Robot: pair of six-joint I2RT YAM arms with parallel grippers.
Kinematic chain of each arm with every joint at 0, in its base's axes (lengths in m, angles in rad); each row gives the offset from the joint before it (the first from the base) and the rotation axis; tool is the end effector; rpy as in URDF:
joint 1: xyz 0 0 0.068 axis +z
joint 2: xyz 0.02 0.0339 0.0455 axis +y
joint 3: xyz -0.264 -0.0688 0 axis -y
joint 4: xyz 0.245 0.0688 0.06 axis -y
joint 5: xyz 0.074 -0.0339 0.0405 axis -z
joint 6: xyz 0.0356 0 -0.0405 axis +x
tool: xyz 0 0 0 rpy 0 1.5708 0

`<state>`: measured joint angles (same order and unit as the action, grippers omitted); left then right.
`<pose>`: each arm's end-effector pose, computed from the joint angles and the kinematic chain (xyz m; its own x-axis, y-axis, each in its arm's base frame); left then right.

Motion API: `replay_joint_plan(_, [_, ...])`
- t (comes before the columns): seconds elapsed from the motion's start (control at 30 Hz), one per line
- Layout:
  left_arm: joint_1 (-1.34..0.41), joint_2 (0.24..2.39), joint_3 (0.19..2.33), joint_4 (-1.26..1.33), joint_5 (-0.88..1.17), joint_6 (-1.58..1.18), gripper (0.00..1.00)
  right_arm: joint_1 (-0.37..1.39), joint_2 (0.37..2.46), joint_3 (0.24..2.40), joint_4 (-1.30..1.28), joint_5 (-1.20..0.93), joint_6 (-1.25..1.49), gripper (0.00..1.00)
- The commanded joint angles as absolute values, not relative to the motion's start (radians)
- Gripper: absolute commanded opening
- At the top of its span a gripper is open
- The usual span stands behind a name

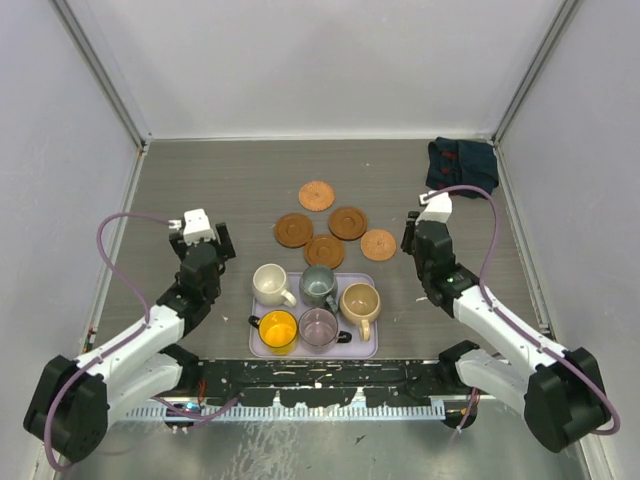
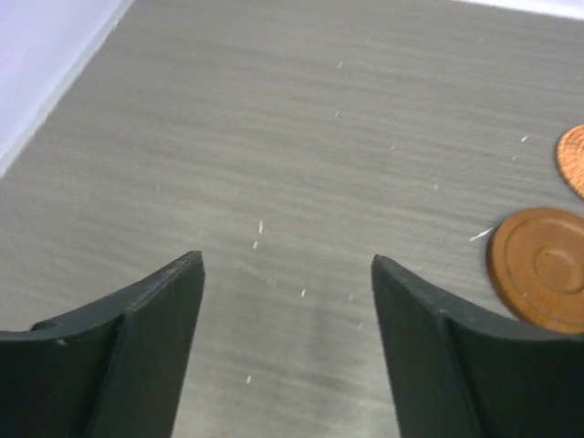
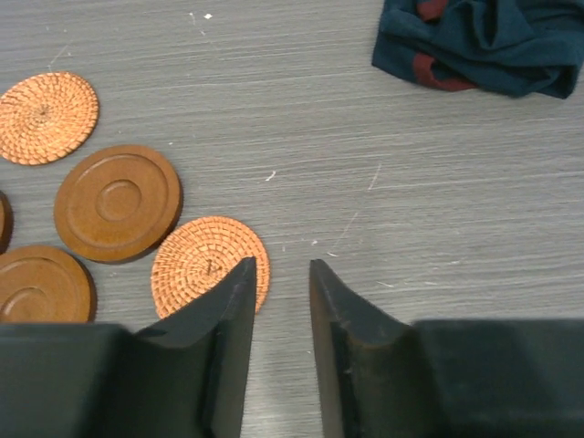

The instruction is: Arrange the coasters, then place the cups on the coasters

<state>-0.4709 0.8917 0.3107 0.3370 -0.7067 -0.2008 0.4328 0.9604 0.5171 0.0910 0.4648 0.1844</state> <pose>0.1798 -0.0656 0.2102 -0.1678 -0.0848 -0.9822 -0.2551 0.9661 -0.0398 0.2019 0.0757 0.2424 -0.3067 0.0389 -0.9510 0.0643 0.9977 0.0200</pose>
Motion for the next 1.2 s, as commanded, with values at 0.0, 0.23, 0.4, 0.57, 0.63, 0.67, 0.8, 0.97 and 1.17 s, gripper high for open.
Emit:
replay_joint_plan(0.0, [-0.466, 0.99, 0.451, 0.468, -0.639, -0.145, 0.65, 0.437, 1.021, 0.593, 0.165, 0.421, 0.174, 0.24])
replay_joint_plan(0.23, [-0.466, 1.199, 0.604, 0.484, -0.525, -0.16, 0.0, 0.435, 1.091, 0.608, 0.173, 0.389, 0.193, 0.01])
replay_joint_plan(0.4, [-0.466, 1.365, 0.774, 0.42, -0.365, -0.15, 0.0, 0.429, 1.152, 0.621, 0.175, 0.346, 0.225, 0.01])
replay_joint_plan(0.57, [-0.467, 1.546, 0.996, 0.29, -0.27, -0.143, 0.07, 0.421, 1.218, 0.659, 0.163, 0.298, 0.276, 0.01])
replay_joint_plan(0.63, [-0.467, 1.632, 1.097, 0.249, -0.215, -0.139, 0.08, 0.419, 1.251, 0.679, 0.163, 0.268, 0.291, 0.01])
replay_joint_plan(0.67, [-0.467, 1.668, 1.133, 0.241, -0.191, -0.141, 0.08, 0.42, 1.269, 0.693, 0.161, 0.258, 0.295, 0.01])
replay_joint_plan(0.8, [-0.465, 1.786, 1.269, 0.198, -0.106, -0.146, 0.04, 0.417, 1.34, 0.745, 0.143, 0.237, 0.305, 0.01])
replay_joint_plan(0.97, [-0.463, 1.886, 1.389, 0.118, -0.055, -0.142, 0.01, 0.417, 1.4, 0.782, 0.133, 0.226, 0.317, 0.01])
replay_joint_plan(1.17, [-0.463, 1.957, 1.451, 0.076, -0.003, -0.151, 0.13, 0.416, 1.452, 0.791, 0.126, 0.166, 0.345, 0.01])
